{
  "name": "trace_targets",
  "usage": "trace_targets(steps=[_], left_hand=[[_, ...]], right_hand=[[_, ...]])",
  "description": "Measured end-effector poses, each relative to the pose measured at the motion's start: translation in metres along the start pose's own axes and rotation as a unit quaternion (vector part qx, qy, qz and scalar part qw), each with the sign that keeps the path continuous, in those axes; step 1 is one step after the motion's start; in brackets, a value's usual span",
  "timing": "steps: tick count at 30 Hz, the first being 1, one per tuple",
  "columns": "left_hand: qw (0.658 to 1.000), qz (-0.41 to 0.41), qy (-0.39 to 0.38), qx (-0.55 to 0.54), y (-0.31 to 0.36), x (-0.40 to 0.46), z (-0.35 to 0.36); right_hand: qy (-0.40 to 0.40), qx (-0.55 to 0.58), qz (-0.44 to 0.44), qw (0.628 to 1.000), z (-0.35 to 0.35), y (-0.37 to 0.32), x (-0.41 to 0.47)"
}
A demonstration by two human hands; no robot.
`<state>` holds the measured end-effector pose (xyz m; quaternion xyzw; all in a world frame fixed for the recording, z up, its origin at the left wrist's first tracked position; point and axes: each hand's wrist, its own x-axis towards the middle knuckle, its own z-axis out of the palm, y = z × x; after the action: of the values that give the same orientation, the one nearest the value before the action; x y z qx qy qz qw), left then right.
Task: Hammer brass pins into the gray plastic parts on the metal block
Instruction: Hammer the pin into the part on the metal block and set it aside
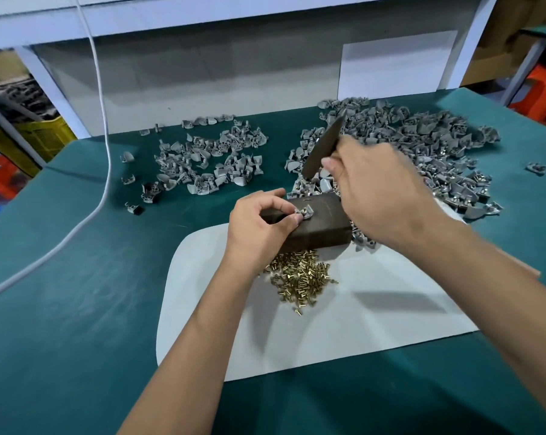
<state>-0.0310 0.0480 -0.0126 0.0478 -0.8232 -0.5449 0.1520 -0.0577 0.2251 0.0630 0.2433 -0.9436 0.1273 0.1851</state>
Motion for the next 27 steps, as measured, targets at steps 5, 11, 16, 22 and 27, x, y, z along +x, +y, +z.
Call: trace_targets(steps=[5,11,16,22,27], left_hand=[[1.0,0.0,-0.002,-0.002,0.003,-0.002,0.0],[1.0,-0.001,-0.002,0.0,0.0,-0.001,0.0],[1.0,0.002,-0.003,-0.004,0.001,-0.002,0.0],[1.0,0.006,-0.001,-0.002,0.001,-0.002,0.001],[1.0,0.009,-0.001,-0.012,0.001,-0.001,0.0]], right_hand=[[-0.107,-0.039,-0.005,0.993,0.003,0.001,-0.001],[-0.071,-0.01,0.004,0.997,0.011,-0.008,-0.008],[-0.045,-0.035,0.011,0.998,-0.002,0.006,0.003],[-0.113,-0.033,0.005,0.993,0.007,-0.003,-0.003],[0.041,0.015,0.012,0.999,0.0,-0.002,0.0]])
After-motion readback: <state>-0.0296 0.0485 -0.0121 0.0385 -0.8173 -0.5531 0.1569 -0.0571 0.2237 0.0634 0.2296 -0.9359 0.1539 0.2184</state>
